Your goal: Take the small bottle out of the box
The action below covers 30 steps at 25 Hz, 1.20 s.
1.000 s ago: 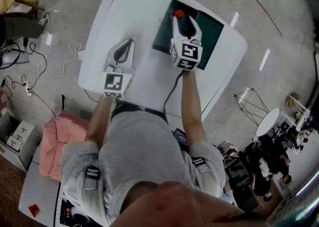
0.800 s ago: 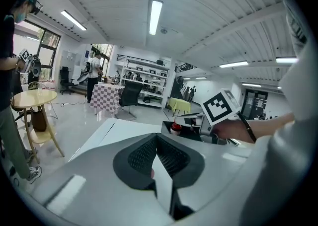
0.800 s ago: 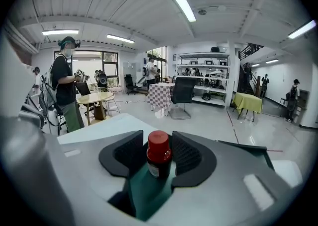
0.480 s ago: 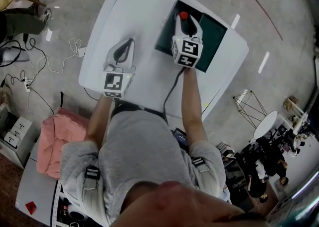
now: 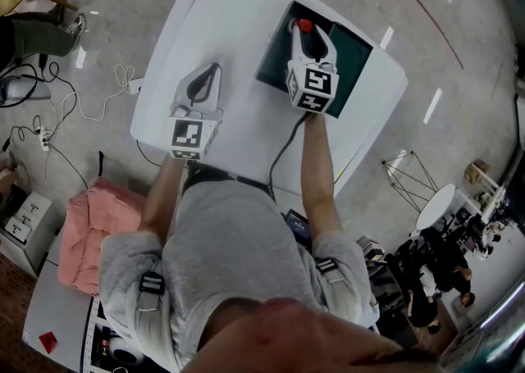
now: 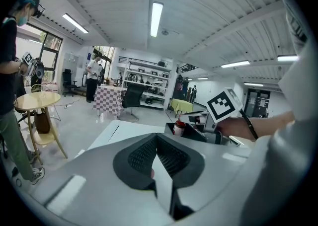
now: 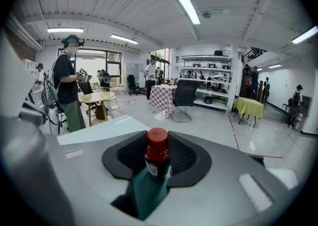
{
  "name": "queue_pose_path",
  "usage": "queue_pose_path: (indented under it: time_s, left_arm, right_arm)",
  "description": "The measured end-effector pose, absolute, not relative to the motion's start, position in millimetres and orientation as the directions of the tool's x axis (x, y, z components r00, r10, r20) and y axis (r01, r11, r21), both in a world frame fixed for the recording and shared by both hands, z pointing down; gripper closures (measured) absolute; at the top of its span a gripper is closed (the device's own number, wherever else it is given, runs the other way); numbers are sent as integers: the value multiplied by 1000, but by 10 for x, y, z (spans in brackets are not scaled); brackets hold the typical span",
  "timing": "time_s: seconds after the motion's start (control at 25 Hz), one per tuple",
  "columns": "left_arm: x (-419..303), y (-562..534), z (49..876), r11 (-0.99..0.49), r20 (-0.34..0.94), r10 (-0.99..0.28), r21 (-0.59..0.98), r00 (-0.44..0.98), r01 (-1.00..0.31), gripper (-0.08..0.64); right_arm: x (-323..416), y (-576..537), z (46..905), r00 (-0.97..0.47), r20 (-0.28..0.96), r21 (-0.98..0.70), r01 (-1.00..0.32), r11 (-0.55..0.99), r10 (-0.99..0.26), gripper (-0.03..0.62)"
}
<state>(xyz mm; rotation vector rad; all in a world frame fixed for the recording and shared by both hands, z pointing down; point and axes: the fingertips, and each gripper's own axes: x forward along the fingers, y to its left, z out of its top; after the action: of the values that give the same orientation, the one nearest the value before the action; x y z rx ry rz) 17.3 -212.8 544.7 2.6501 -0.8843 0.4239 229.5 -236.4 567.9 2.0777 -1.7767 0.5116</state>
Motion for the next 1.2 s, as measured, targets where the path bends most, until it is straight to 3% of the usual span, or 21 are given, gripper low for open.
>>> queue_pose_path:
  time_s: [0.6, 1.2]
  left_arm:
    - [-43, -2005, 5176, -743, 328, -573, 179, 751, -645, 549]
    - [-420, -1858, 5003, -688, 308, -650, 150, 695, -710, 549]
  right_arm:
    - [2046, -2176, 5026, 114, 404, 44, -993, -106, -907, 462]
    - [1353, -1980, 4532, -36, 325, 35, -998, 51, -945, 462]
